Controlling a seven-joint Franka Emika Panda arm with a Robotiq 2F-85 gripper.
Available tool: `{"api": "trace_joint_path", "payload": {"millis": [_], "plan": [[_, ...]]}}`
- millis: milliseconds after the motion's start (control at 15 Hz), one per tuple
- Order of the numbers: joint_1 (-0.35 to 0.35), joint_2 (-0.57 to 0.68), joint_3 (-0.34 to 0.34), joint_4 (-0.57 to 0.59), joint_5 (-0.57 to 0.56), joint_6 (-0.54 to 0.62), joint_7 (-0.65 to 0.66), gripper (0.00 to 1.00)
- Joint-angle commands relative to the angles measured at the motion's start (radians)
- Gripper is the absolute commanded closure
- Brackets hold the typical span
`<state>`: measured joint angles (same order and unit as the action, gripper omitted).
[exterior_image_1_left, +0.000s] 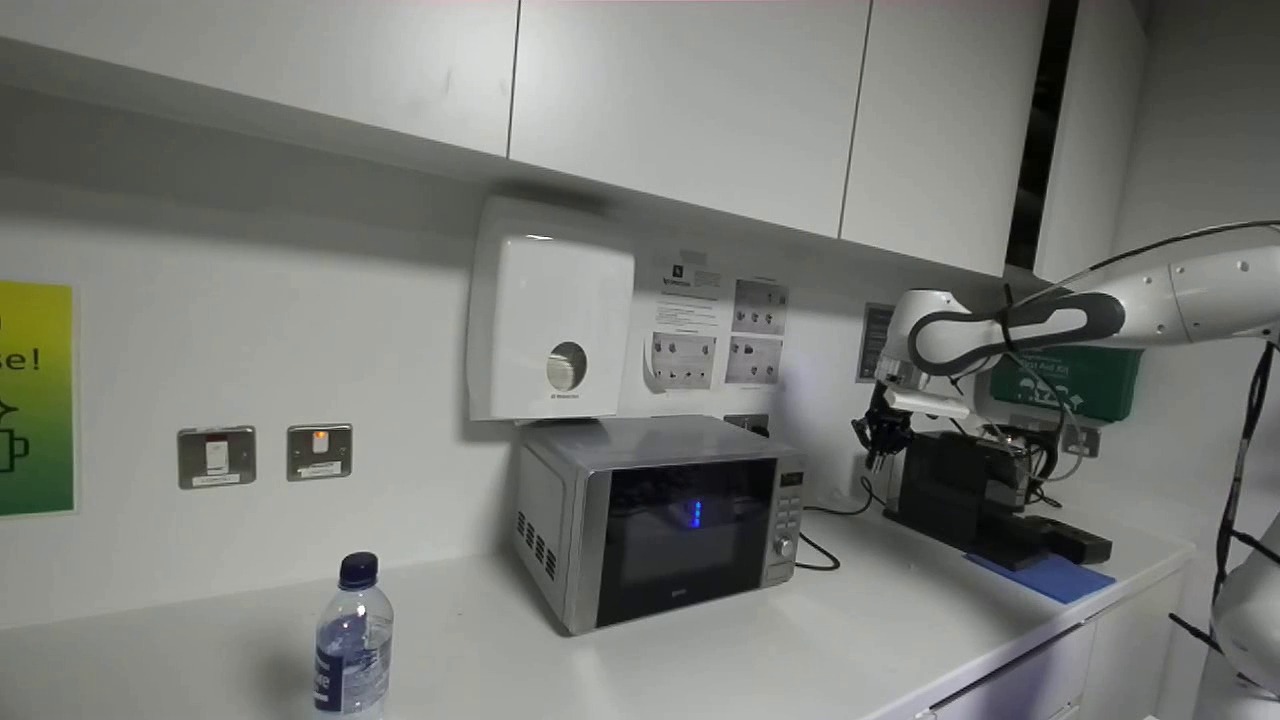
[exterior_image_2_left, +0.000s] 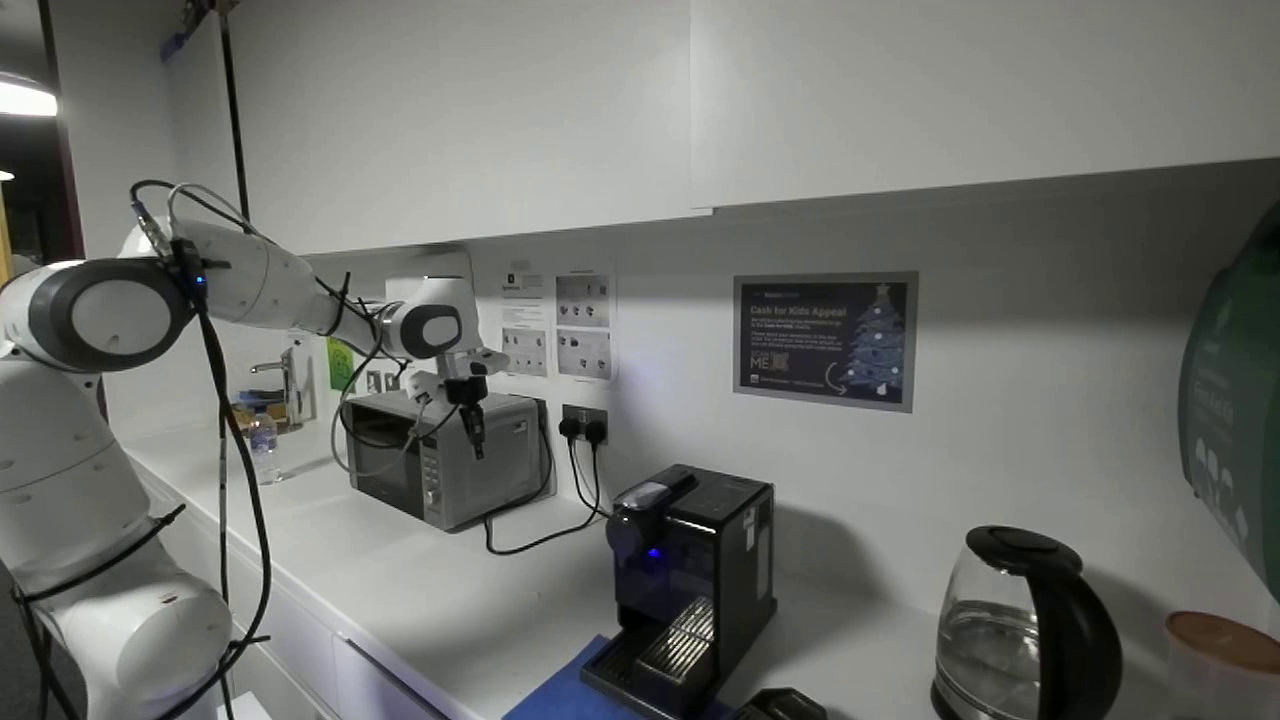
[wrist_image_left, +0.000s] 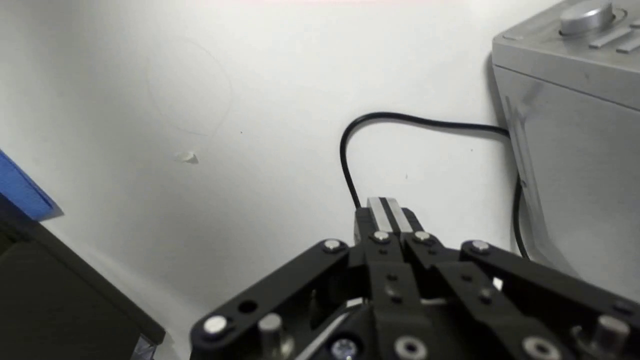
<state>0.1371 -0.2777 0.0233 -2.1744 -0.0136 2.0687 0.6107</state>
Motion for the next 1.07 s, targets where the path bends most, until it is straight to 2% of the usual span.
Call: {"api": "trace_joint_path", "payload": {"millis": [0, 400, 1000], "plan": [[-0.051, -0.029, 0.043, 0.015, -0.002, -0.135, -0.066, 1.00], [-0.056, -0.079, 0.055, -0.006, 0.031, -0.237, -0.169, 1.00], [-0.039, -0.172, 0.068, -0.081, 0.148, -0.242, -0.251, 1.00]]}}
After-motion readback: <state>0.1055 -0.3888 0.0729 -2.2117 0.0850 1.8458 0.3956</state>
